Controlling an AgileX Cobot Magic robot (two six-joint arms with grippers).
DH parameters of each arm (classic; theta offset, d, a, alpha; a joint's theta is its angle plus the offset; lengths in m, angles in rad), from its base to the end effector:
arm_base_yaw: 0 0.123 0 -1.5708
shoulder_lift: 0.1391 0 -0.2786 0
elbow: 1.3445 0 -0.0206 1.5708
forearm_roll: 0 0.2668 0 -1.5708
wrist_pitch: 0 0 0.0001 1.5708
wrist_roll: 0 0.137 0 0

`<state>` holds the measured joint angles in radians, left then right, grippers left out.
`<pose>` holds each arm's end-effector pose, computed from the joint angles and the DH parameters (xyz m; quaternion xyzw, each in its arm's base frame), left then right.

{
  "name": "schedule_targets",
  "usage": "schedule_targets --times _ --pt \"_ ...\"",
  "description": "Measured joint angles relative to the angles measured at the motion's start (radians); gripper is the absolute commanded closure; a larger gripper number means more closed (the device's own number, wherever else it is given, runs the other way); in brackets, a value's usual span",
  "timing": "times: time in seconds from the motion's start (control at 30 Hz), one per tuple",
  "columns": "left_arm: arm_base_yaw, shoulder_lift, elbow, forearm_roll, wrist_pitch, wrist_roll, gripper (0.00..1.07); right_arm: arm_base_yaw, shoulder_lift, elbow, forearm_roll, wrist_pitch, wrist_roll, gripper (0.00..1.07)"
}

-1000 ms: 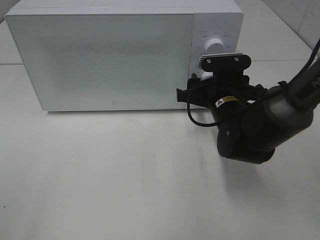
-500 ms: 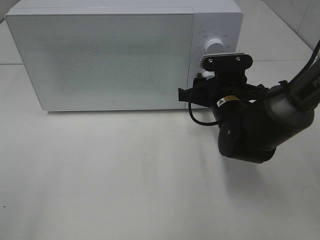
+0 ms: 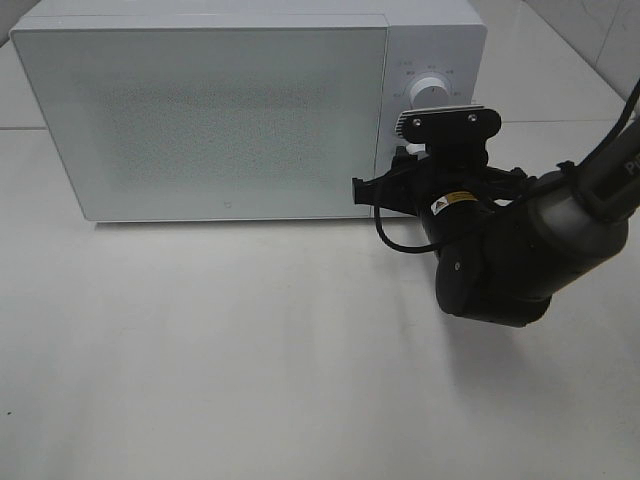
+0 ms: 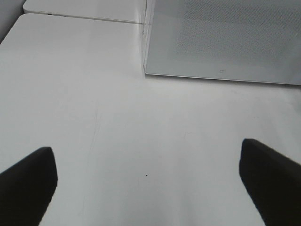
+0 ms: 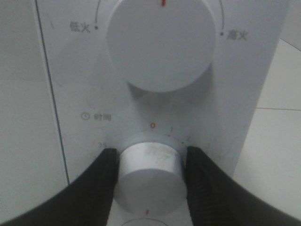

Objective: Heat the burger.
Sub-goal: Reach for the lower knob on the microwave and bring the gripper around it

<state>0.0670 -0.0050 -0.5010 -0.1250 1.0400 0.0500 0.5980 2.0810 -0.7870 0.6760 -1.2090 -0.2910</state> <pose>0.0575 -0.0109 0.2680 -0.0052 0.8445 -0.0312 0.5346 0.3702 0.1552 0.0931 -0.0135 0.7317 -0.0323 0.6808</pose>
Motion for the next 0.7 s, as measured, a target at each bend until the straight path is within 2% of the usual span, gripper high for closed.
schedule_targets --times 0.2,0.47,0.53,0.7 --pt "0.0 0.0 0.0 0.0 0.0 0.0 0.09 0.0 0.0 0.0 -0.001 0.0 0.022 1.06" --pt "0.0 0.0 0.0 0.0 0.0 0.0 0.09 0.0 0.0 0.0 -0.003 0.0 0.216 1.06" --pt "0.0 0.0 0.0 0.0 0.0 0.0 0.09 0.0 0.0 0.0 -0.003 0.0 0.383 1.06" --pt "0.0 0.0 0.0 0.0 0.0 0.0 0.09 0.0 0.0 0.003 -0.002 -0.001 0.547 1.06"
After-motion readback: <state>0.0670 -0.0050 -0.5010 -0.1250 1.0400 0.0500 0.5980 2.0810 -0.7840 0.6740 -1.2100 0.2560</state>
